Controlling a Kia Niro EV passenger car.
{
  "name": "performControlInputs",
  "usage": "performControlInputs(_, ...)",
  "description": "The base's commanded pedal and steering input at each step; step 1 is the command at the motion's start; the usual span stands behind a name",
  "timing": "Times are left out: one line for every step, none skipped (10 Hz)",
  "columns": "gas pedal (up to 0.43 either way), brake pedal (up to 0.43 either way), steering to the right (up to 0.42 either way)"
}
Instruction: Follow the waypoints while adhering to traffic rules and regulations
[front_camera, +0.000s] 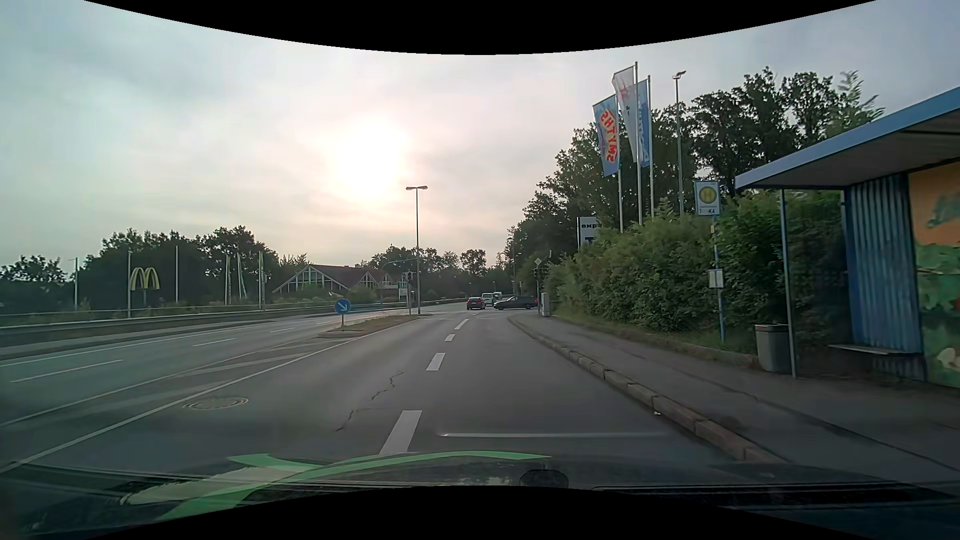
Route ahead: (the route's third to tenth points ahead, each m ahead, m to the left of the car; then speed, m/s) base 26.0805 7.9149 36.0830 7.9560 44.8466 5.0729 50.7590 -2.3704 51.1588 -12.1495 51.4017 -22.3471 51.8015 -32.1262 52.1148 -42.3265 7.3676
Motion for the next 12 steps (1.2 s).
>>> performControlInputs(0.059,0.0,-0.025)
performControlInputs(0.067,0.0,-0.025)
performControlInputs(0.067,0.0,-0.025)
performControlInputs(0.067,0.0,-0.025)
performControlInputs(0.067,0.0,-0.024)
performControlInputs(0.067,0.0,-0.021)
performControlInputs(0.067,0.0,-0.019)
performControlInputs(0.059,0.0,-0.018)
performControlInputs(0.059,0.0,-0.016)
performControlInputs(0.008,0.0,-0.014)
performControlInputs(0.0,0.0,-0.012)
performControlInputs(0.0,0.0,-0.011)
